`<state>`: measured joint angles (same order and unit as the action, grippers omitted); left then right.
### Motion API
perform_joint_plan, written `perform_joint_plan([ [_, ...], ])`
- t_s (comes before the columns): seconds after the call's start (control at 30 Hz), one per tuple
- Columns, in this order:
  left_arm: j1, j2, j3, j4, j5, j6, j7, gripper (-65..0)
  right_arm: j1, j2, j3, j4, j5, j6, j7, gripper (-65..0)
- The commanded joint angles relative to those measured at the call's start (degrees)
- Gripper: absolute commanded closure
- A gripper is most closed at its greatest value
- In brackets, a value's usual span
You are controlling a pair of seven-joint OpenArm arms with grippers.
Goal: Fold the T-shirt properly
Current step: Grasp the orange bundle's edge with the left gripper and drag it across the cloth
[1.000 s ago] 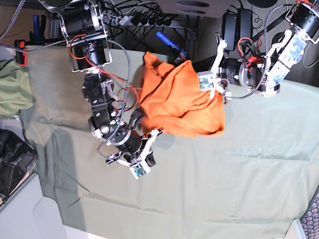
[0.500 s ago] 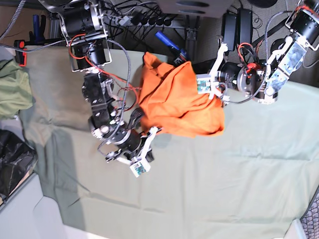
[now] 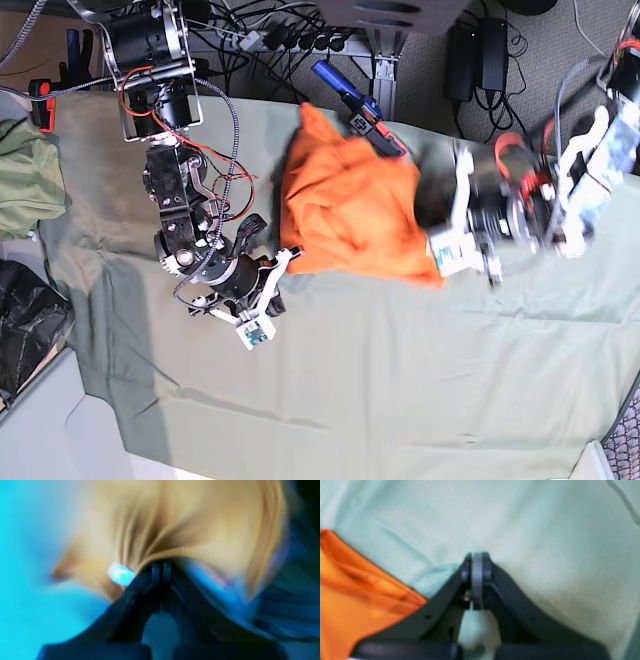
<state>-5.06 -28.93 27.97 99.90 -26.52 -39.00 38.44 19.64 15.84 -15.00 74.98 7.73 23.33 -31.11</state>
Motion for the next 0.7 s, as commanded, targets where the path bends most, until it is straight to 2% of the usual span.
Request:
perform_joint_plan([
  [0.0,1.1,0.2,0.4,1.3,-2.0,-1.0,-0.3,0.0,1.4,0.5,0.3,0.9,0.4,4.1,1.3,0.0],
  [0.13,1.1,0.2,0.4,2.1,-6.6,-1.0,1.4,0.0,1.4,0.5,0.3,0.9,0.5,4.1,1.3,0.0],
  [0.4,1.1,1.0,0.4,2.1,-6.6,-1.0,1.3,0.0,1.4,0.5,0.3,0.9,0.4,4.1,1.3,0.0],
  [0.67,1.6,-1.5,0.4,2.1,-9.6,-1.0,3.0,0.0,1.5,0.5,0.3,0.9,0.2,4.1,1.6,0.0],
])
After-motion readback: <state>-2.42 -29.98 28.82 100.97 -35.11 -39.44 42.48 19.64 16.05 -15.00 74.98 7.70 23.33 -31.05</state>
